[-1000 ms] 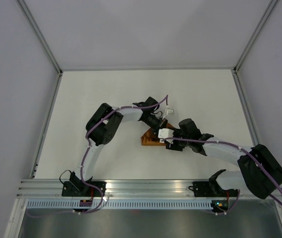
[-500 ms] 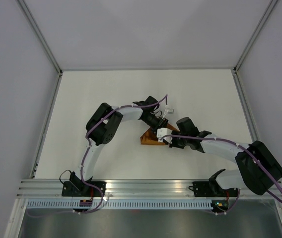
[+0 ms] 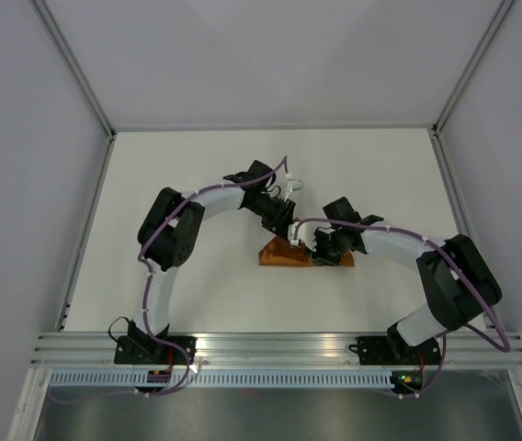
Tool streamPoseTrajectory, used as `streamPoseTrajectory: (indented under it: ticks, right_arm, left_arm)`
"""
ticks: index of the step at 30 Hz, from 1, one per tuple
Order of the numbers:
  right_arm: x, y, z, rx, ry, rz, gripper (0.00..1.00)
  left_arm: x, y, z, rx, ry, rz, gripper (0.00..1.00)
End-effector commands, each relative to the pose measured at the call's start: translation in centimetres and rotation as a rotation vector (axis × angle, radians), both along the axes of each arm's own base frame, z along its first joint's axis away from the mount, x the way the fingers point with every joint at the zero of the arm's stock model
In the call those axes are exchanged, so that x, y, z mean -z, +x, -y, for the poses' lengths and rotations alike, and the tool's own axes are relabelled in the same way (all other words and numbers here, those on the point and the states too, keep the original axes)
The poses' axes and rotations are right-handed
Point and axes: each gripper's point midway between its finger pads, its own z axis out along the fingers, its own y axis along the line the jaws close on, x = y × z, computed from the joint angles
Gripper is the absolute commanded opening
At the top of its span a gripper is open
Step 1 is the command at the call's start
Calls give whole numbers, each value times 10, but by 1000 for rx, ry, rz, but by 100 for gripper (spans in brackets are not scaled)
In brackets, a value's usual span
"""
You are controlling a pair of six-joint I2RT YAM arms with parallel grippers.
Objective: Fold the napkin, place the utensils inside, and roll it up
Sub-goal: Roll the napkin with the utensil
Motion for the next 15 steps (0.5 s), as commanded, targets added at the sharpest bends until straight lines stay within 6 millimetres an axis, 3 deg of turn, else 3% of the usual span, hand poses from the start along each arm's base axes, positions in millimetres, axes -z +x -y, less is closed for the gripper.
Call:
streamPoseTrajectory:
  ticks: [1,3,4,6,7,8,10,12,13,15]
  right_arm:
    - [9,-15,3,-39,-9,-165,16]
    - [19,-20,9,-41,-30,-256,17]
    - [14,-10,6,-45,-23,-259,17]
    - [24,-17,11,-51,-37,-367,16]
    - [21,-7,8,-53,-26,-368,17]
    - [22,-10,12,-44,-30,-416,17]
    - [28,0,11,-43,-29,-452,16]
    - [36,-2,16,-29,-32,-523,16]
    - [34,7,14,-31,-25,-519,16]
    - [40,5,18,-19,-32,-584,16]
  left_arm:
    - [-51,29,-7,-124,-18,141,44]
    - [-57,38,-13,-174,-2,197,44]
    - [-65,49,-20,-249,40,252,44]
    - [-69,58,-27,-312,56,314,43]
    - [-87,65,-32,-376,47,372,43]
    - [-77,56,-39,-386,57,368,42]
    - [-94,58,-37,-403,-20,458,41]
    - [-99,44,-48,-425,-37,513,41]
    - [-113,54,-48,-465,-91,599,40]
    - [-110,37,-60,-486,-128,646,41]
